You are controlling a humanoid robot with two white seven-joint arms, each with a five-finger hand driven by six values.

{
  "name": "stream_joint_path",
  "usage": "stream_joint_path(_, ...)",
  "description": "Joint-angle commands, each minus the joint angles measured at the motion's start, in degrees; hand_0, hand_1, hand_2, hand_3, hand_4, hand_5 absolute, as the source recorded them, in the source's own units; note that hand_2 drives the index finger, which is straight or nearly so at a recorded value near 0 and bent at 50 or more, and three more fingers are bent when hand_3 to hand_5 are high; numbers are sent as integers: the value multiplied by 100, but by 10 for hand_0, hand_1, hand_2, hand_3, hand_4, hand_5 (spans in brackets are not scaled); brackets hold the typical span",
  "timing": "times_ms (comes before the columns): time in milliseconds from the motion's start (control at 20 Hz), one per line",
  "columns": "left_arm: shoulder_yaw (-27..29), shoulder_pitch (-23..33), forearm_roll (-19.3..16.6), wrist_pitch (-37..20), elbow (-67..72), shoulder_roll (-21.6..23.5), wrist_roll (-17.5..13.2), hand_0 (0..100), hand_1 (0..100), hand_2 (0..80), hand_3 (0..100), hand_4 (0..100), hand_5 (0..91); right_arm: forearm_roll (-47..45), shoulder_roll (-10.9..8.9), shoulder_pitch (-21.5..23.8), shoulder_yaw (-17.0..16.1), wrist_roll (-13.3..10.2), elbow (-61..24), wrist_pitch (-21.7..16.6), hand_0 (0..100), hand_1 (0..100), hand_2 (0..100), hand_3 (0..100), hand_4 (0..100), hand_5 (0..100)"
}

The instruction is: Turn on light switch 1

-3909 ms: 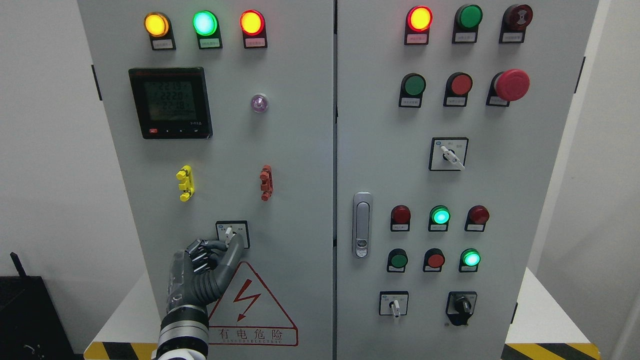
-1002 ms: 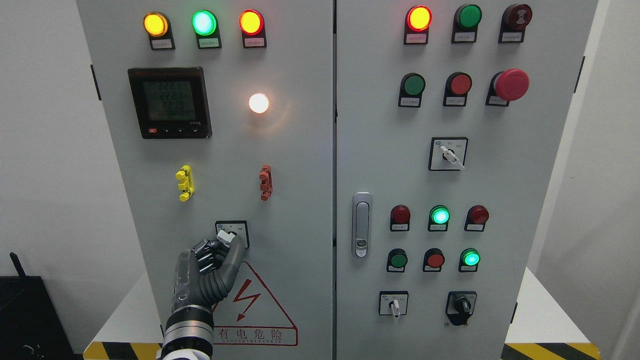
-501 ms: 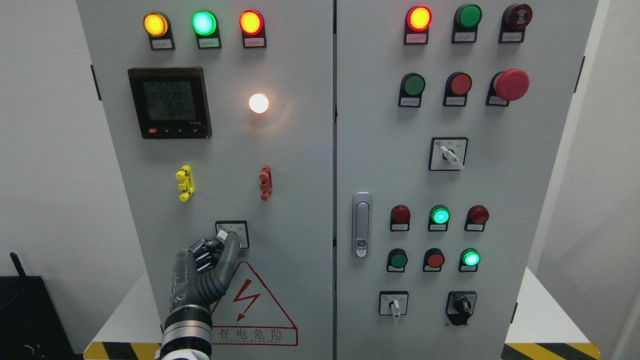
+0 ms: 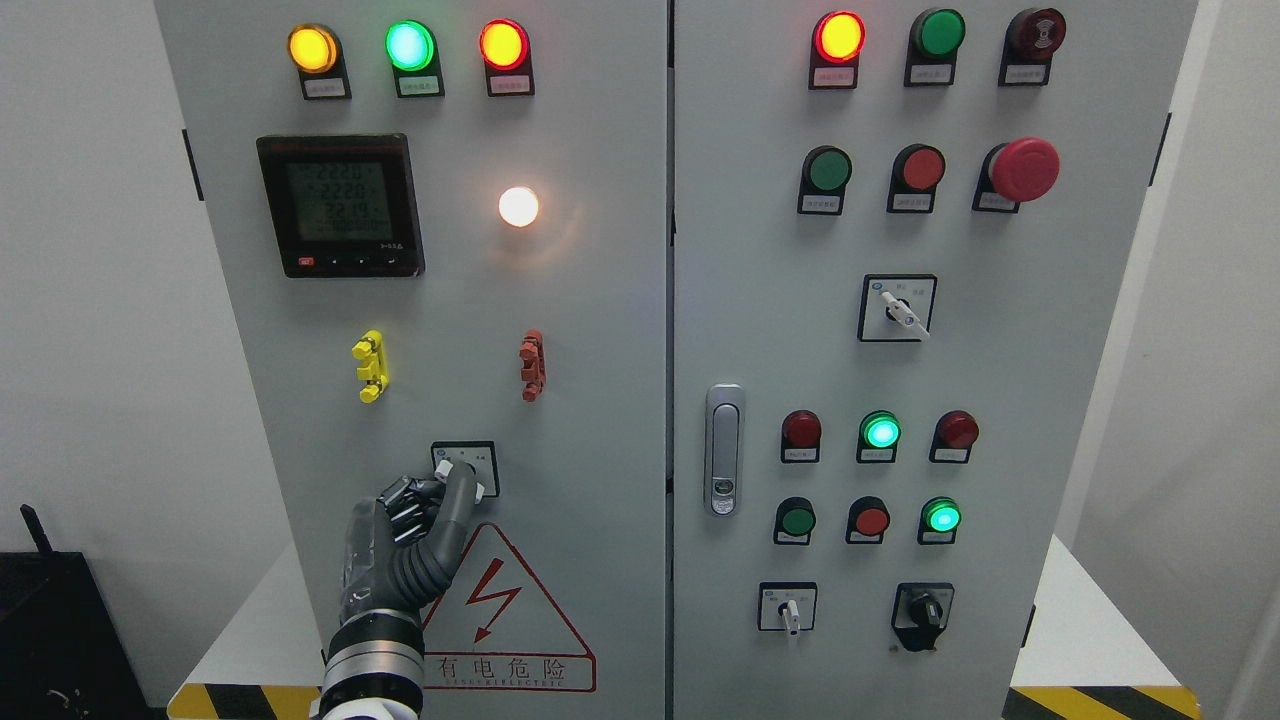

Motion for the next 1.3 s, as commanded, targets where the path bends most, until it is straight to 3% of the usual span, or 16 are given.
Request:
stream_joint_path(0,-4,0,18,0,0,0,-31,396,486,601,942,911,861,-141,0,0,0,2,0,5,0,0,0,0,0,0)
stream_joint_path(351,-13,0,27,0,-9,0,-31,127,448,594,942,911,858,-141,0,0,0,2,0,5,0,0,0,0,0,0)
stream_joint_path(501,-4,9,27,0,-18,0,-31,77,436,595,941,911,858,-141,0,0,0,2,0,-3,0,0,0,0,0,0)
stream_joint_path(1253,5,281,36,-61,-132,35,-31,55,425,595,939,912,857,-141,0,0,0,2,0,-3,0,0,0,0,0,0)
